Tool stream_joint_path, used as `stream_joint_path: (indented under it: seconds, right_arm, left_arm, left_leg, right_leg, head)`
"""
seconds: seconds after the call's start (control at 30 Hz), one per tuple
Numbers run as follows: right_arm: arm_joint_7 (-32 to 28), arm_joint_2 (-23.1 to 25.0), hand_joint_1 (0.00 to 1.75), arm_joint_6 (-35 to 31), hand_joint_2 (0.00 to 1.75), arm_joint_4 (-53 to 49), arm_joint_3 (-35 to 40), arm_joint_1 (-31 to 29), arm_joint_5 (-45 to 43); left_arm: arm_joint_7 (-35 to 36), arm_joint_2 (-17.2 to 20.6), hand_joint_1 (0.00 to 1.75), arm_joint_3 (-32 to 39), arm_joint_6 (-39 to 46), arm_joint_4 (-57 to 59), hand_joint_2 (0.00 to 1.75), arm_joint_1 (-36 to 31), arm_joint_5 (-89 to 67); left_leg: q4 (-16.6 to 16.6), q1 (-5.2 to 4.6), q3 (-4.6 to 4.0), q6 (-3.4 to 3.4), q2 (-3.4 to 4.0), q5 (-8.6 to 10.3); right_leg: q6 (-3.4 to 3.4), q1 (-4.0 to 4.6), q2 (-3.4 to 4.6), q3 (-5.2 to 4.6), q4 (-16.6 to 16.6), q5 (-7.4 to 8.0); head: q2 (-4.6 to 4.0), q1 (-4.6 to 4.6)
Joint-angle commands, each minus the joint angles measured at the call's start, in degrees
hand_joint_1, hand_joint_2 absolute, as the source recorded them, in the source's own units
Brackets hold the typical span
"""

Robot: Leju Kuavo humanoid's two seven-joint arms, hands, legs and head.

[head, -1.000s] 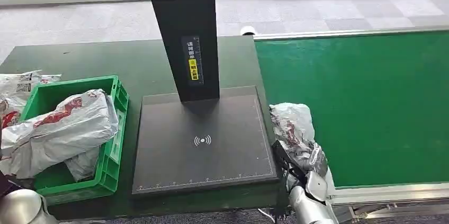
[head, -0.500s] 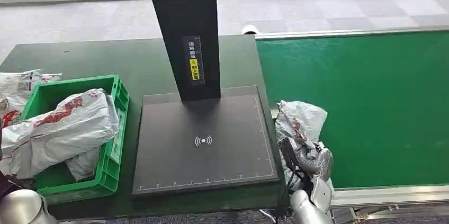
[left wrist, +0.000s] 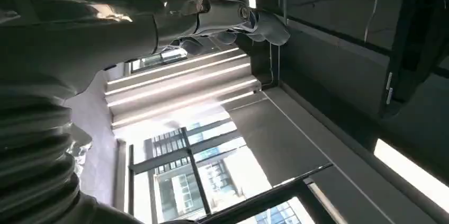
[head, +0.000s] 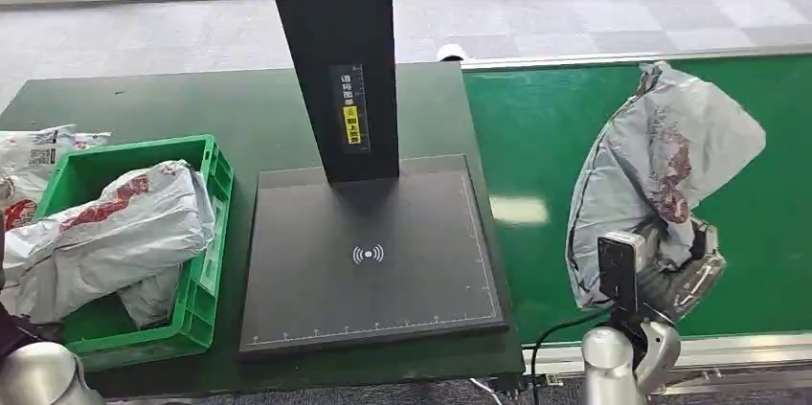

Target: Moved the parcel from conveyor to table for the left to box.

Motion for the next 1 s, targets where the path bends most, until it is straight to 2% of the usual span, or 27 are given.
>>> stream_joint_path:
  seconds: [0.03, 0.07, 0.13, 0.17, 0.2, 0.23, 0.27, 0.3, 0.33, 0.37, 0.4, 0.43, 0.5, 0.63, 0.67, 0.8, 0.83, 1.0]
  right_arm:
    - [-1.1, 1.8, 1.75, 0.2, 1.75, -11.1, -0.5, 1.2, -2.2]
    - [-3.1, 1.8, 1.75, 0.2, 1.75, -8.1, -1.7, -0.5, -2.6]
    - [-2.3, 1.8, 1.75, 0.2, 1.75, -7.5, 3.4, 1.1, -3.0]
    - [0.3, 1.8, 1.75, 0.2, 1.75, -2.3, 9.8, 2.8, 1.1]
    - [3.2, 1.8, 1.75, 0.2, 1.75, -1.8, 12.6, 2.3, 3.3]
    - [4.7, 1.8, 1.75, 0.2, 1.75, 3.5, 19.5, 1.9, 5.3]
    - [5.0, 1.8, 1.75, 0.2, 1.75, 4.7, 20.9, 1.7, 5.4]
    - [5.1, 1.3, 1.75, 3.9, 1.75, 9.0, 24.9, 0.3, 7.1]
    - [5.1, 1.3, 1.75, 3.9, 1.75, 9.0, 24.9, 0.3, 7.1]
    - [6.4, 1.7, 1.75, 4.2, 1.75, 13.3, 27.3, -1.7, 9.1]
    - [6.4, 1.7, 1.75, 4.2, 1.75, 13.3, 27.3, -1.7, 9.1]
    - [6.5, 0.6, 1.75, 9.6, 1.75, 17.2, 30.6, -2.8, 11.4]
    - [7.1, 1.1, 1.75, 12.5, 1.75, 20.8, 34.0, -3.7, 14.2]
    - [7.0, 1.8, 1.75, 15.2, 1.75, 28.3, 37.8, -6.6, 14.8]
    - [6.2, 1.8, 1.75, 16.4, 1.75, 31.6, 39.3, -8.2, 12.6]
    - [6.5, 1.8, 1.75, 16.0, 1.75, 33.8, 40.4, -9.3, 12.4]
    - [6.3, 1.8, 1.75, 16.3, 1.75, 36.2, 41.9, -10.6, 11.1]
    - [6.5, 1.8, 1.75, 15.0, 1.75, 40.5, 45.2, -12.5, 8.8]
  left_arm:
    - [0.2, -0.1, 0.0, -1.2, -0.1, 3.3, 1.75, -0.5, 0.0]
    - [0.1, -0.1, 0.0, -1.2, -0.1, 3.3, 1.75, -0.4, 0.1]
    - [0.2, -0.1, 0.0, -1.1, -0.1, 2.9, 1.75, -0.3, -0.1]
    - [0.3, -0.1, 0.0, -0.9, -0.1, 2.4, 1.75, -0.1, 0.0]
    - [0.4, -0.1, 0.0, -1.0, -0.1, 2.2, 1.75, 0.1, 0.0]
    - [0.2, -0.1, 0.0, -1.2, -0.1, 2.1, 1.75, 0.4, 0.2]
    - [0.1, -0.1, 0.0, -1.3, -0.1, 2.2, 1.75, 0.4, 0.2]
    - [0.0, -0.1, 0.0, -1.8, -0.1, 2.6, 1.75, 0.4, 0.3]
    - [0.0, -0.1, 0.0, -1.8, -0.1, 2.6, 1.75, 0.4, 0.3]
    - [0.1, -0.1, 0.0, -1.9, -0.1, 3.1, 1.75, 0.0, 0.0]
    - [0.1, -0.1, 0.0, -1.9, -0.1, 3.1, 1.75, 0.0, 0.0]
    - [-0.2, -0.1, 0.0, -2.4, -0.1, 3.3, 1.75, 0.0, 0.0]
    - [-0.6, -0.1, 0.0, -2.7, -0.1, 3.5, 1.75, 0.1, 0.3]
    - [-1.6, -0.1, 0.0, -2.9, -0.1, 4.0, 1.75, 0.5, 1.0]
    - [-2.1, -0.1, 0.0, -3.2, -0.1, 4.8, 1.75, 0.3, 1.4]
    - [-2.2, -0.1, 0.0, -3.1, -0.1, 5.3, 1.75, 0.0, 1.4]
    - [-0.8, -0.1, 0.0, -4.7, -0.1, 3.3, 1.75, 1.9, 0.9]
    - [-2.1, -0.1, 0.0, -3.6, -0.1, 5.2, 1.75, 0.3, 1.6]
  left_leg:
    - [0.0, 0.01, -0.06, -0.01, -0.13, 0.05]
    - [0.0, 0.01, -0.05, -0.01, -0.13, 0.05]
    - [-0.1, 0.03, 0.01, 0.0, -0.04, 0.07]
    - [0.0, 0.02, 0.03, -0.01, 0.04, 0.02]
    - [0.0, 0.03, 0.01, 0.0, 0.02, 0.03]
    - [-0.2, 0.1, 0.12, -0.03, 0.19, 0.04]
    - [-0.1, 0.07, 0.07, -0.02, 0.19, -0.01]
    - [-0.2, 0.14, 0.16, -0.05, 0.55, 0.0]
    - [-0.2, 0.14, 0.03, -0.04, 0.56, -0.02]
    - [-0.1, 0.16, -0.36, -0.05, 0.35, -0.01]
    - [-0.2, 0.14, -0.33, -0.05, 0.4, 0.03]
    - [-0.1, 0.15, -0.34, -0.06, 0.35, 0.0]
    - [-0.2, 0.17, 0.09, -0.07, 0.27, 0.13]
    - [-0.2, 0.15, 0.1, -0.09, 0.22, 0.15]
    - [-0.3, 0.21, 0.14, -0.09, 0.25, 0.18]
    - [-0.2, 0.26, 0.07, -0.08, 0.07, 0.19]
    - [-0.2, 0.23, 0.04, -0.07, 0.06, 0.17]
    - [-0.2, 0.24, 0.01, -0.06, 0.04, 0.19]
  right_leg:
    - [-0.05, 0.02, -0.15, -0.03, 0.0, 0.01]
    - [-0.05, 0.03, -0.16, 0.0, 0.0, 0.01]
    - [-0.06, 0.06, -0.08, 0.03, -0.1, 0.07]
    - [-0.05, 0.04, 0.01, 0.02, 0.0, 0.03]
    - [-0.05, 0.06, 0.0, 0.01, -0.1, 0.04]
    - [-0.09, 0.13, 0.15, 0.09, -0.2, 0.11]
    - [-0.05, 0.1, 0.17, 0.05, -0.1, 0.06]
    - [-0.1, 0.17, 0.51, 0.07, -0.2, 0.19]
    - [-0.09, 0.15, 0.53, 0.19, -0.2, 0.17]
    - [-0.08, 0.15, 0.33, 0.12, -0.1, 0.11]
    - [-0.11, 0.14, 0.36, 0.1, -0.2, 0.15]
    - [-0.08, 0.16, 0.31, 0.06, -0.1, 0.09]
    - [-0.1, 0.21, 0.22, 0.06, -0.2, 0.12]
    - [-0.09, 0.19, 0.21, 0.08, -0.1, 0.08]
    - [-0.11, 0.21, 0.23, 0.1, -0.2, 0.12]
    - [-0.1, 0.23, 0.08, 0.11, -0.2, 0.11]
    - [-0.08, 0.2, 0.07, 0.06, -0.1, 0.08]
    - [-0.09, 0.19, 0.05, 0.07, -0.1, 0.11]
  head:
    - [0.0, 0.0]
    - [0.0, 0.0]
    - [0.0, 0.0]
    - [0.0, 0.0]
    - [0.0, 0.0]
    - [0.0, 0.0]
    - [0.0, 0.0]
    - [0.0, 0.0]
    - [0.0, 0.02]
    - [0.0, 0.02]
    - [0.0, 0.0]
    - [0.0, 0.0]
    - [0.0, 0.0]
    - [0.0, 0.0]
    - [0.0, 0.02]
    - [0.0, 0.02]
    - [0.0, 0.02]
    - [0.0, 0.02]
